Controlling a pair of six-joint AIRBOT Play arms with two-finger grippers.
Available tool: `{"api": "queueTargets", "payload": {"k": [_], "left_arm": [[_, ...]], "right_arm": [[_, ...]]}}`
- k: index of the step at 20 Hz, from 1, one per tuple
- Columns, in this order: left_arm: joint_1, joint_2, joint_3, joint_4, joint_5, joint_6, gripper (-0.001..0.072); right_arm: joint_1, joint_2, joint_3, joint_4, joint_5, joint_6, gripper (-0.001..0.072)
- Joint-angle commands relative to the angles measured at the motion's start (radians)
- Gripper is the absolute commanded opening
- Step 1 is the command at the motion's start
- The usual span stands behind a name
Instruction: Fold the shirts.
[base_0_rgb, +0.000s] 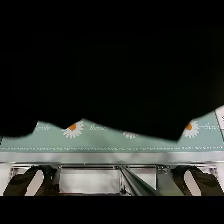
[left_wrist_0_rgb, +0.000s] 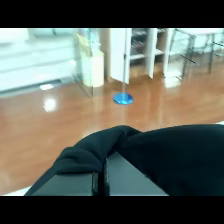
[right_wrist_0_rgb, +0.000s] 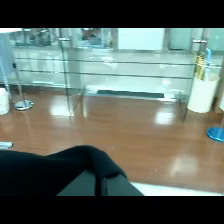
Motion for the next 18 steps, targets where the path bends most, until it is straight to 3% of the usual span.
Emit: {"api": "queueTargets", "payload": {"k": [1,6,8,11,14,16,18], "left_arm": [[0.0,0.047,-0.038,0.049,-0.042,-0.022,0.0025],[-0.023,0.037,-0.438,0.046,-0.085,-0.027,0.0025],[-0.031,-0.01,-0.648,0.046,-0.083,0.034,0.0025],[-0.037,-0.208,-0.827,0.03,0.047,0.082,0.0025],[-0.066,-0.486,-0.807,-0.115,0.226,0.116,0.0025],[-0.094,-0.664,-0.714,-0.214,0.271,0.142,0.0025],[-0.131,-0.823,-0.577,-0.217,0.277,0.141,0.0025]], "right_arm": [[0.001,0.025,-0.01,-0.075,0.09,0.042,0.0017],[0.001,0.024,-0.182,-0.069,0.096,0.039,0.0017],[0.001,-0.012,-0.296,-0.061,0.112,0.009,0.0017],[0.001,-0.148,-0.432,-0.007,0.049,-0.036,0.0017],[0.001,-0.376,-0.46,0.039,-0.079,-0.06,0.0017],[0.001,-0.533,-0.455,0.086,-0.195,-0.06,0.0017],[0.001,-0.695,-0.415,0.162,-0.251,-0.082,0.0017]]}}
